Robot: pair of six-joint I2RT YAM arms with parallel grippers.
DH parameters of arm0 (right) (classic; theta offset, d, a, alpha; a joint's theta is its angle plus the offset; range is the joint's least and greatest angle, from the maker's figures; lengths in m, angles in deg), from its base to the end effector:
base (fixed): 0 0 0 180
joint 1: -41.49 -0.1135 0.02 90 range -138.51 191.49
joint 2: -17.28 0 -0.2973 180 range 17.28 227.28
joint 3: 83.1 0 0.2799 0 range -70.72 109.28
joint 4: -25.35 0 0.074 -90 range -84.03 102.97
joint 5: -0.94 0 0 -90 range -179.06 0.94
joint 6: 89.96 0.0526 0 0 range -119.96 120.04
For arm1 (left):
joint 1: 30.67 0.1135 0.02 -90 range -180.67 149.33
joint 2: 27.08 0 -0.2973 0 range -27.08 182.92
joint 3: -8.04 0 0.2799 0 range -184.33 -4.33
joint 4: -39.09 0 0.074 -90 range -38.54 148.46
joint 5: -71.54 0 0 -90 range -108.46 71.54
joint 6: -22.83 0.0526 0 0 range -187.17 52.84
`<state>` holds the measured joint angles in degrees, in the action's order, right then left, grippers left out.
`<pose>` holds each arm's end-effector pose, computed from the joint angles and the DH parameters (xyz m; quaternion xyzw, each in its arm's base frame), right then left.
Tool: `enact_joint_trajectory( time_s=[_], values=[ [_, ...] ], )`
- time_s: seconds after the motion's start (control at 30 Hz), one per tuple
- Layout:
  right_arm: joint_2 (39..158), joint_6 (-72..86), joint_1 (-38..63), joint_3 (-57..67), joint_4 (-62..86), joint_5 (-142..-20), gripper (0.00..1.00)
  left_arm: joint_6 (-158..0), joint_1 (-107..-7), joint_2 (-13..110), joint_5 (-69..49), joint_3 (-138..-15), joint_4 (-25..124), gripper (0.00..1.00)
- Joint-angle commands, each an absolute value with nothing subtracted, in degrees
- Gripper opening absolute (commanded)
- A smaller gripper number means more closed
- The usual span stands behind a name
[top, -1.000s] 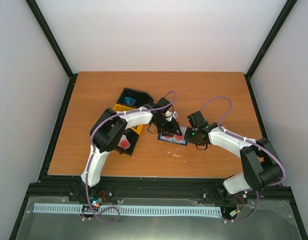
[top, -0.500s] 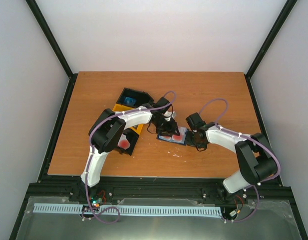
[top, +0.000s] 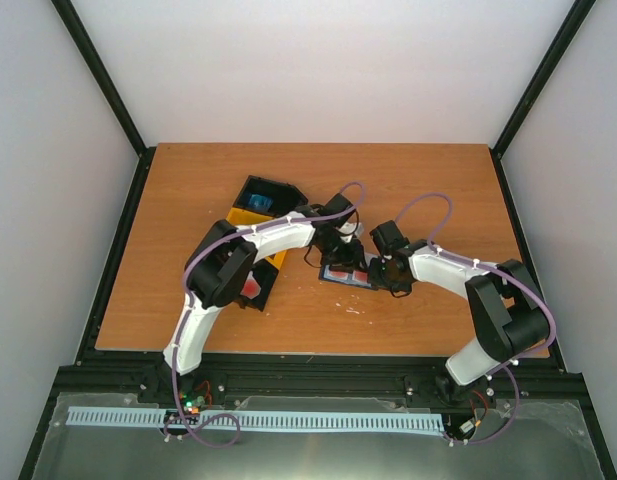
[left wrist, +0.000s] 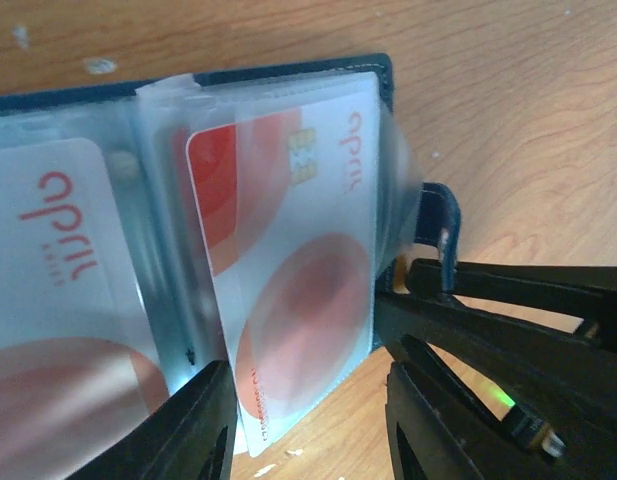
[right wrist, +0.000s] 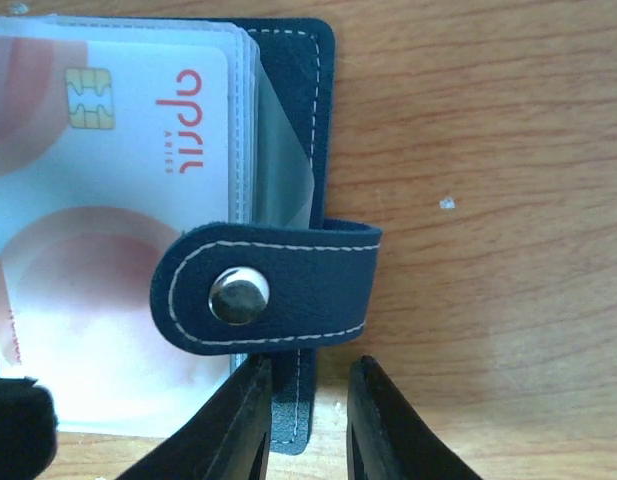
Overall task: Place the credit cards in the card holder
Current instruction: Insert the credit card into the card holder.
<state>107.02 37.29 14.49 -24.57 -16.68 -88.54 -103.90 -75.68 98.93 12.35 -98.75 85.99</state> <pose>0.2622 0.1341 0.1445 0.0877 0.9854 0.0813 0.1210 0.3396 -0.3778 0.1529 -0.1229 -0.9368 0.3270 0.0192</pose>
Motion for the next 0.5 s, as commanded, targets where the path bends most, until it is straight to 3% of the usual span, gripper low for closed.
enact_joint_trajectory(
  time_s=[0.0,0.23,0.47],
  values=[
    [107.26,37.53,14.53,-24.23,-16.44,-88.85,0.23,-102.36,-76.06,100.34,9.95,-102.08,89.03,0.44],
    [99.04,36.57,14.51,-22.42,-21.92,-97.28,0.25,-100.28,-75.78,97.85,6.74,-106.73,93.30,0.51],
    [101.50,33.24,14.57,-17.25,-24.06,-96.18,0.38,-102.87,-73.34,91.05,2.14,-102.60,92.76,0.64]
  ],
)
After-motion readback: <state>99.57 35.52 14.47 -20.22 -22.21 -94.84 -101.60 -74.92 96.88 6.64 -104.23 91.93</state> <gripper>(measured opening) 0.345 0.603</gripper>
